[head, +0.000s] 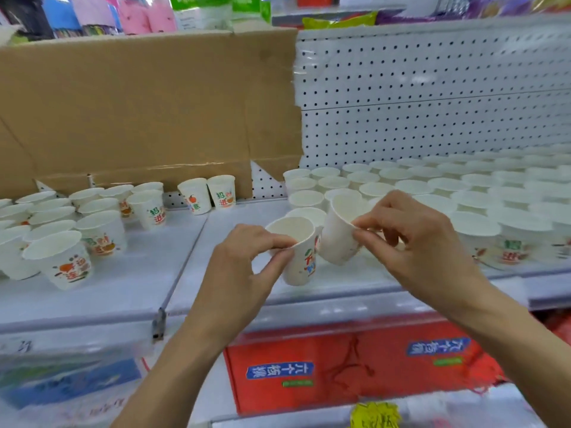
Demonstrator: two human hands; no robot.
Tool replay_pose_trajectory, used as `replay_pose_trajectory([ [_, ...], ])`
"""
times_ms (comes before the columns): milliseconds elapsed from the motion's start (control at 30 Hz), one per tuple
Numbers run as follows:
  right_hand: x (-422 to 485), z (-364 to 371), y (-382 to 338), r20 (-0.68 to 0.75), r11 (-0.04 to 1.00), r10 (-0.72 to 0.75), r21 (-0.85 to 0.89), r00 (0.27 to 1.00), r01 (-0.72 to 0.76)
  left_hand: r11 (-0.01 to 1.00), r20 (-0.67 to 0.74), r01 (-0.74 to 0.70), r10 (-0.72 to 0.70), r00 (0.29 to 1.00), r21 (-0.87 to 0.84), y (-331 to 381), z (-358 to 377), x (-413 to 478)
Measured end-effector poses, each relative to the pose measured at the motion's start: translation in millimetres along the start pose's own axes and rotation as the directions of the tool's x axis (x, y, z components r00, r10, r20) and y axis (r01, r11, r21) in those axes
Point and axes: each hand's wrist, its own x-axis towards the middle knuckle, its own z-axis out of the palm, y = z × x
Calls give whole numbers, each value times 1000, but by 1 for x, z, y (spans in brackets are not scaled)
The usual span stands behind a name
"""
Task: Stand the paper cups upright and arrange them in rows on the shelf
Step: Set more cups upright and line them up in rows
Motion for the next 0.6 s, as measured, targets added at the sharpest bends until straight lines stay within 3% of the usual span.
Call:
replay_pose_trajectory([
  [167,-14,1,15,131,982,-38,-176,991,61,999,118,-18,14,993,35,5,17,6],
  [400,-4,-2,19,278,960,-87,-234,957,155,998,266,2,-20,964,65,3,18,12],
  [600,6,-10,18,396,966,39,-251,917,67,999,227,44,-49,973,30,-1,17,10],
])
